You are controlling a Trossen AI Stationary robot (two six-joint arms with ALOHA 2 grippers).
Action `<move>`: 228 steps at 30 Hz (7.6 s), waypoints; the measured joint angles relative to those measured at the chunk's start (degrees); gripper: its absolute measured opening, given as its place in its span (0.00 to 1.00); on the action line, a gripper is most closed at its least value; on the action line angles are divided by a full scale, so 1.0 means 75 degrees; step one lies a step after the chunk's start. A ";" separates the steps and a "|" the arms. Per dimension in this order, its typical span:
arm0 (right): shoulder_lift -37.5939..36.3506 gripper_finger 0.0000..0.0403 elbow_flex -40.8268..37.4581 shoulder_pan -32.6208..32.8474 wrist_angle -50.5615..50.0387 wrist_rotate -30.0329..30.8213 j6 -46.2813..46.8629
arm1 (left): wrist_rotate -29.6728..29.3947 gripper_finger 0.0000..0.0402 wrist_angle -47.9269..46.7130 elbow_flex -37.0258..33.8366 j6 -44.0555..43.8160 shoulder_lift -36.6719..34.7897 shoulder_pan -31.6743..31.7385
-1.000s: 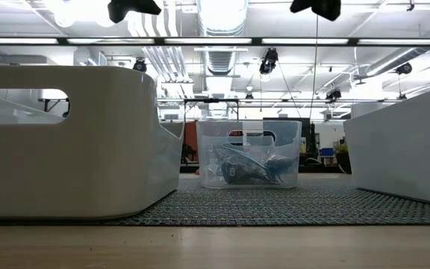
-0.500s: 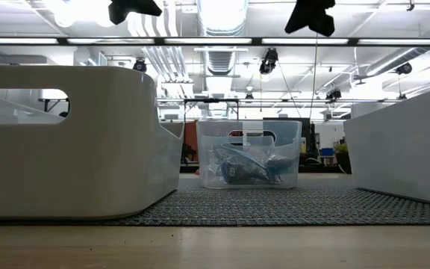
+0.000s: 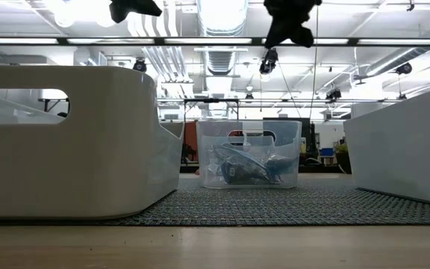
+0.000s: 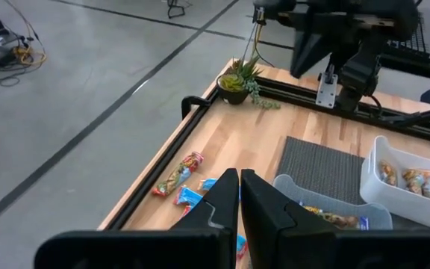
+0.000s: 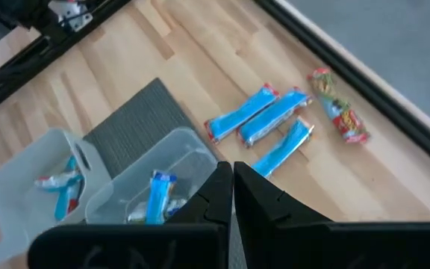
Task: Pick and place Granola Bars by type
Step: Put the red granola bar into the gray bin
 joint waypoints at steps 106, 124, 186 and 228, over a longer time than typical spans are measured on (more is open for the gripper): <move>0.0600 0.02 0.1389 -0.2352 -0.2087 -0.1291 -0.3093 | 0.0530 0.63 -0.2736 0.4234 -0.4276 0.7082 0.0429; -0.1830 0.02 0.1392 -0.2349 -0.2908 -0.1958 -0.3068 | 0.0355 0.63 -0.2534 0.4192 -0.4387 0.7459 0.0387; -0.2044 0.02 0.1392 -0.2352 -0.3576 -0.1632 -0.3106 | -0.1070 0.63 -0.1024 0.2731 -0.6016 0.8011 -0.0003; -0.2044 0.02 0.1392 -0.2352 -0.3520 -0.1492 -0.3018 | -0.1066 0.44 -0.1147 0.2748 -0.5593 0.8641 -0.0052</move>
